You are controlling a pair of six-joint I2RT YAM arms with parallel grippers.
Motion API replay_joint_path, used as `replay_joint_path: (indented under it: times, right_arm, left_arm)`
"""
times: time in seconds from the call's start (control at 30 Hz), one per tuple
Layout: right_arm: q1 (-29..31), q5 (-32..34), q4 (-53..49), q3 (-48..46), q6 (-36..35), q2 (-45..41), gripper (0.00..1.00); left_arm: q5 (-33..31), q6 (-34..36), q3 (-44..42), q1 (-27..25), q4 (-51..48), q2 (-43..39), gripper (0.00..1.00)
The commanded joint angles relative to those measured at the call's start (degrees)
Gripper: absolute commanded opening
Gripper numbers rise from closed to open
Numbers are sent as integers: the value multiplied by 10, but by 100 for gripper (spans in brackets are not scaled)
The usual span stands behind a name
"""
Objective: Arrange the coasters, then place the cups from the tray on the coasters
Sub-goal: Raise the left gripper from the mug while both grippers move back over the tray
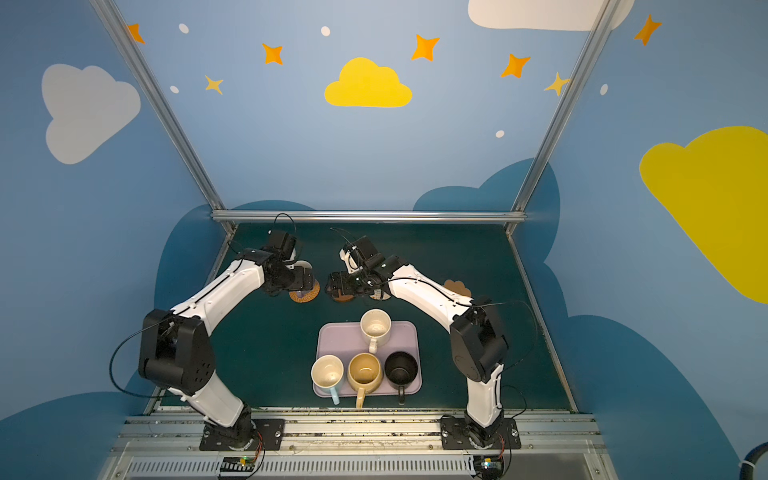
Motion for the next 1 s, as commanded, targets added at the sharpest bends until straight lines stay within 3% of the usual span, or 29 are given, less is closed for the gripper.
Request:
replay_joint_path:
  times: [0.0, 0.2, 0.53, 0.77, 0.97]
  right_arm:
    - [7, 30, -24, -14, -18, -55, 92]
    - [17, 97, -92, -30, -31, -115, 92]
    - [46, 157, -200, -88, 19, -196, 92]
    - [65, 188, -212, -155, 70, -221, 91]
    - [78, 200, -217, -182, 98, -216, 90]
  left_arm:
    - [33, -7, 10, 0, -22, -35, 100]
    - [105, -2, 0, -1, -29, -96, 100]
    - [264, -17, -61, -8, 4, -204, 100]
    - [342, -64, -168, -15, 113, -261, 100]
    - [313, -65, -168, -59, 68, -260, 100]
